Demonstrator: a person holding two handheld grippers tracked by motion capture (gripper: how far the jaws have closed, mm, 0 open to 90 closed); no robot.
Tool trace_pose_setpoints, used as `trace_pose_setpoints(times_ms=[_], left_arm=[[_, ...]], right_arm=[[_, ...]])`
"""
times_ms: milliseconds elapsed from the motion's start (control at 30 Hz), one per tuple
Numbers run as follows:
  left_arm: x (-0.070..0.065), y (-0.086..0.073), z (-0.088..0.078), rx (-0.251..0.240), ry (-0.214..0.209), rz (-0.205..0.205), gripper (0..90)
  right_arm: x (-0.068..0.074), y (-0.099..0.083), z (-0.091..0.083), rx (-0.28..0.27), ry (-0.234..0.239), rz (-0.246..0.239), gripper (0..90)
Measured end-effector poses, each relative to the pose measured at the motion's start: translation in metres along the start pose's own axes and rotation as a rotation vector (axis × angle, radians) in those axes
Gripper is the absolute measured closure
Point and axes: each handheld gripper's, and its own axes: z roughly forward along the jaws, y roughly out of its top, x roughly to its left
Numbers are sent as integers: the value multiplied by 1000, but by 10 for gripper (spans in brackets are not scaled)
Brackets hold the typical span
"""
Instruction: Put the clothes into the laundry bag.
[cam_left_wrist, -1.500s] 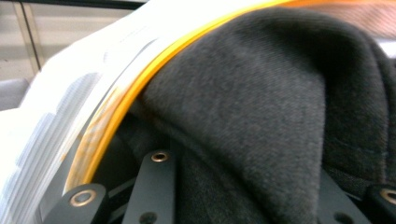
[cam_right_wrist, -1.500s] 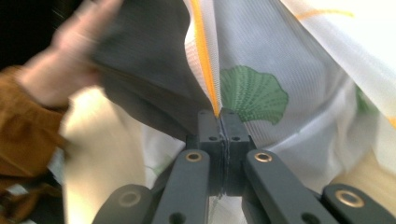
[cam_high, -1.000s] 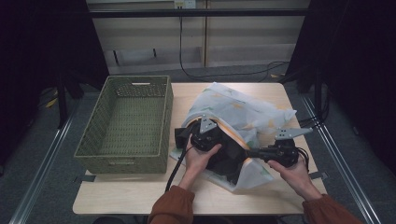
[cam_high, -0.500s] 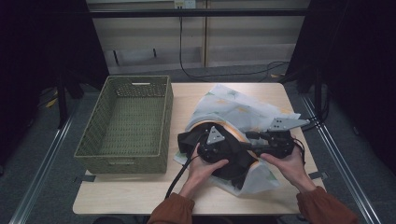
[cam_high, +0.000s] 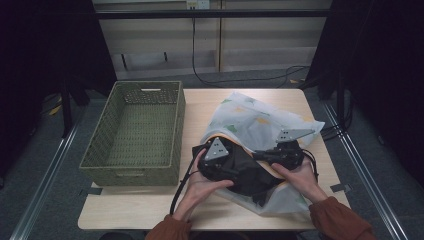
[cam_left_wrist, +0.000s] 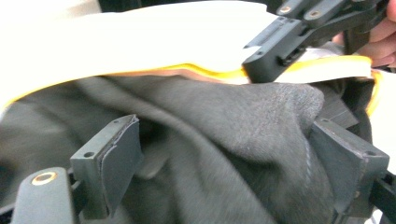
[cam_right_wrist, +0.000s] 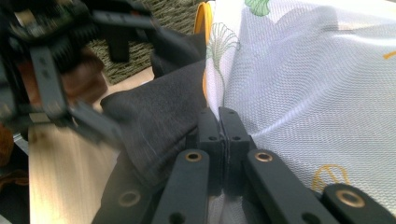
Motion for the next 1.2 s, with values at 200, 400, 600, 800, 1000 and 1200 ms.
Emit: trace_pose_setpoints(times_ms=[200, 400, 600, 800, 1000, 1200], left_arm=[[7, -28, 7, 75, -52, -42, 132], [0, -41, 31, 187, -97, -4, 120], [-7, -45, 36, 256, -50, 66, 148], [-5, -45, 35, 244, 1, 54, 497], [3, -41, 33, 189, 27, -41, 794], [6, -27, 30, 66, 18, -103, 804]], right_arm=[[-1, -2, 2, 10, -5, 1, 893], [-3, -3, 4, 14, -4, 6, 891], [-3, -3, 4, 17, -3, 6, 891], [-2, -2, 4, 17, -5, 7, 892], [0, 4, 1, -11, 5, 8, 893], [8, 19, -1, -57, 28, -8, 894]])
